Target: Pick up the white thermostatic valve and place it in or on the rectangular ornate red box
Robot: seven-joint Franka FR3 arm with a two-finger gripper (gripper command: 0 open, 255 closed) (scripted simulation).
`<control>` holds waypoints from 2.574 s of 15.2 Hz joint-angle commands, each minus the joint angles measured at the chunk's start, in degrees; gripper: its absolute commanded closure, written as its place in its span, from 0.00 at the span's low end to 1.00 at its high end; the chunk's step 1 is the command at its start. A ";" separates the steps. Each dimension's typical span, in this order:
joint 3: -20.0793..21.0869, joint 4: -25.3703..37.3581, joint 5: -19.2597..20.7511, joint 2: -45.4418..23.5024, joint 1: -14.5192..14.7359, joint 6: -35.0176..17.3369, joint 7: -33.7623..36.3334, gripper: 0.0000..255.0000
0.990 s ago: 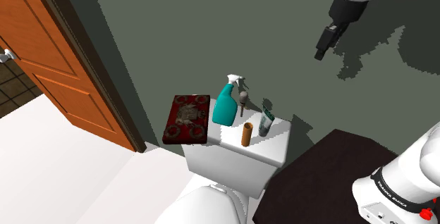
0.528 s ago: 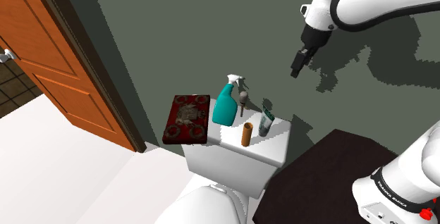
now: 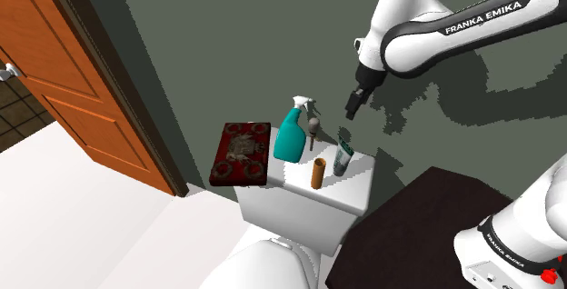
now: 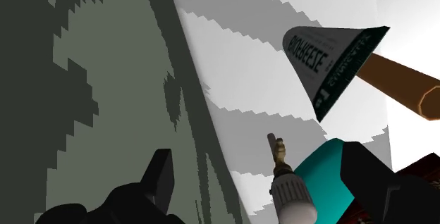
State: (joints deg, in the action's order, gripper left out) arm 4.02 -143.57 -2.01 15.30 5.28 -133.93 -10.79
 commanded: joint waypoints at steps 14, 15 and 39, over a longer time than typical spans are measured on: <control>2.42 7.57 -2.62 -25.98 3.02 -19.39 -2.05 0.00; 2.40 7.65 -2.55 -26.75 3.07 -20.09 -2.00 0.00; 2.42 8.03 -2.52 -25.96 3.13 -18.92 -1.83 1.00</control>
State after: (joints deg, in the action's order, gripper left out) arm 6.38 -135.26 -4.46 -11.63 8.39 -153.54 -12.69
